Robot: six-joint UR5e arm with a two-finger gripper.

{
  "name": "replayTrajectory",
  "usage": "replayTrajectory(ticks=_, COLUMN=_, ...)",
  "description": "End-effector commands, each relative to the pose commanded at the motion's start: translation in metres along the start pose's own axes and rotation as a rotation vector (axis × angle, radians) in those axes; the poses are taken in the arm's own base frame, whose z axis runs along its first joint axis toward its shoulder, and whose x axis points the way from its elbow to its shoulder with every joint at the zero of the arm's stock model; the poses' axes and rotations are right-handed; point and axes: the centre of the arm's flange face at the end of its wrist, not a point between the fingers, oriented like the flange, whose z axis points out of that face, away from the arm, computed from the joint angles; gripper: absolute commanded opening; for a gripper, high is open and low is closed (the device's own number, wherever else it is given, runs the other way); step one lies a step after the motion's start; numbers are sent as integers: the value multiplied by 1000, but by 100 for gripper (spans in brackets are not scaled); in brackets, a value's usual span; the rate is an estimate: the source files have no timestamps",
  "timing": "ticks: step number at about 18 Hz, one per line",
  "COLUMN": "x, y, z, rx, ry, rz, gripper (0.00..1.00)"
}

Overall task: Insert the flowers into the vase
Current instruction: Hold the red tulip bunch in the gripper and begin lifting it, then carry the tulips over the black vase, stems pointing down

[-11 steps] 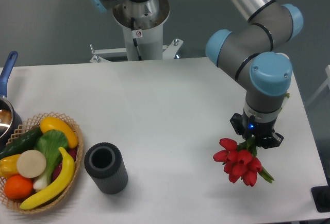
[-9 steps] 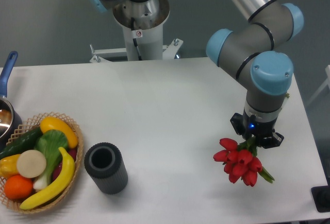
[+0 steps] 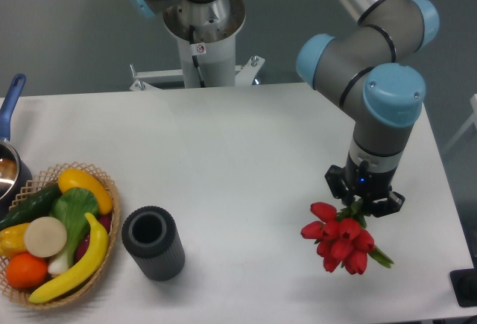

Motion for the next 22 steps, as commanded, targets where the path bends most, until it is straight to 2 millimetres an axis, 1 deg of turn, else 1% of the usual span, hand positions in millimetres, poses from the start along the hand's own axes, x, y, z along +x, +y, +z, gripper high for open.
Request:
replayTrajectory(ticks=2, x=9, y=-14, z=-4, rx=51, ry=16, rz=-24, gripper=3)
replayTrajectory(ticks=3, x=11, y=-20, z=-10, rx=92, ry=12, rz=-51, gripper=3)
replayTrajectory(ticks=4, x=13, y=-26, z=-12, rx=143, ry=7, rz=-68, gripper=3)
replayTrajectory(ticks=5, x=19, y=-37, z=-12, rx=216, ry=22, rz=-70, gripper=3)
replayTrajectory(ticks=6, x=25, y=-47, z=-13, rx=296, ry=52, rz=-87, gripper=3)
replayTrajectory(ticks=7, x=28, y=-53, z=-12, rx=359, ry=85, rz=-119, gripper=3)
replayTrajectory(ticks=8, x=31, y=-60, z=-15, rx=414, ry=110, rz=-143, gripper=3)
replayTrajectory(ticks=10, x=36, y=-69, z=-17, rx=489, ry=157, rz=-163, gripper=3)
replayTrajectory(ticks=11, x=43, y=-76, z=-20, rx=511, ry=176, rz=-156, gripper=3)
replayTrajectory(ticks=13, x=50, y=-84, z=-26, rx=541, ry=182, rz=-139, gripper=4)
replayTrajectory(ticks=15, x=62, y=-98, z=-41, rx=616, ry=191, rz=-130, gripper=5)
replayTrajectory(ticks=16, x=65, y=-103, z=-48, rx=667, ry=197, rz=-129, gripper=5)
replayTrajectory(ticks=18, x=75, y=-109, z=-55, rx=776, ry=251, rz=-103, gripper=5)
replayTrajectory(ticks=20, x=83, y=-111, z=-61, rx=882, ry=347, rz=-70, gripper=5)
replayTrajectory(ticks=22, x=88, y=-114, z=-71, rx=959, ry=408, rz=-38, gripper=5)
